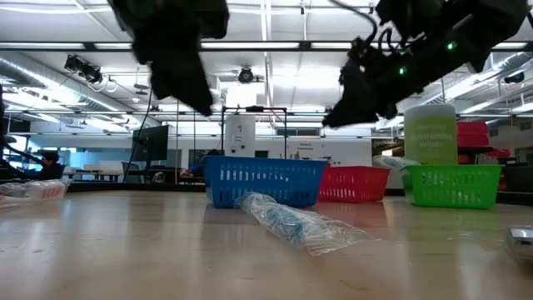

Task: Pick & Place Travel size toiletries
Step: Put the orange toothbrush into the green bin

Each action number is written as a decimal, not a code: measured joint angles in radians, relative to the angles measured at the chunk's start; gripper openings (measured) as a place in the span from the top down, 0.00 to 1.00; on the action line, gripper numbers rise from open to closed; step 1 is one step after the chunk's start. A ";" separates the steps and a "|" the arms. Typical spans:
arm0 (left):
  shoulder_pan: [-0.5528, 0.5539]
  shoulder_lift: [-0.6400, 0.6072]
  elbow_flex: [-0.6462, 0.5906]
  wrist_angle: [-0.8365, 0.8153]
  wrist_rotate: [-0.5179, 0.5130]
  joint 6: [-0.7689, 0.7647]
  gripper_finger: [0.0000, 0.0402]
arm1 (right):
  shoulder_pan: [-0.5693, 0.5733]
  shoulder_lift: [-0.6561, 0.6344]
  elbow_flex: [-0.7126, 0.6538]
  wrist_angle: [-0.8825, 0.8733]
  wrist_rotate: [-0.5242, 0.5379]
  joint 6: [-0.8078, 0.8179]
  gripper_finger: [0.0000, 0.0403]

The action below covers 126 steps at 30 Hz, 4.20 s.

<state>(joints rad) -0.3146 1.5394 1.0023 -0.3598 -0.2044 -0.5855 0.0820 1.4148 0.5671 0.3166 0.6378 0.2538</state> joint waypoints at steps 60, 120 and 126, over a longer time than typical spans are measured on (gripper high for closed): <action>-0.231 0.004 -0.180 -0.396 -0.170 -1.073 0.96 | -0.100 -0.028 0.000 0.289 -0.608 -0.127 0.52; -0.051 0.000 0.118 0.354 -0.670 0.140 0.93 | 0.084 0.384 0.201 0.832 -0.387 -0.161 0.82; -0.051 0.000 0.118 0.352 -0.671 0.155 0.86 | 0.084 0.384 0.201 0.831 -0.363 -0.158 0.94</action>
<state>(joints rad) -0.3656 1.5398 1.1206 -0.0082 -0.8753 -0.4301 0.1661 1.7992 0.7681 1.1473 0.2746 0.0961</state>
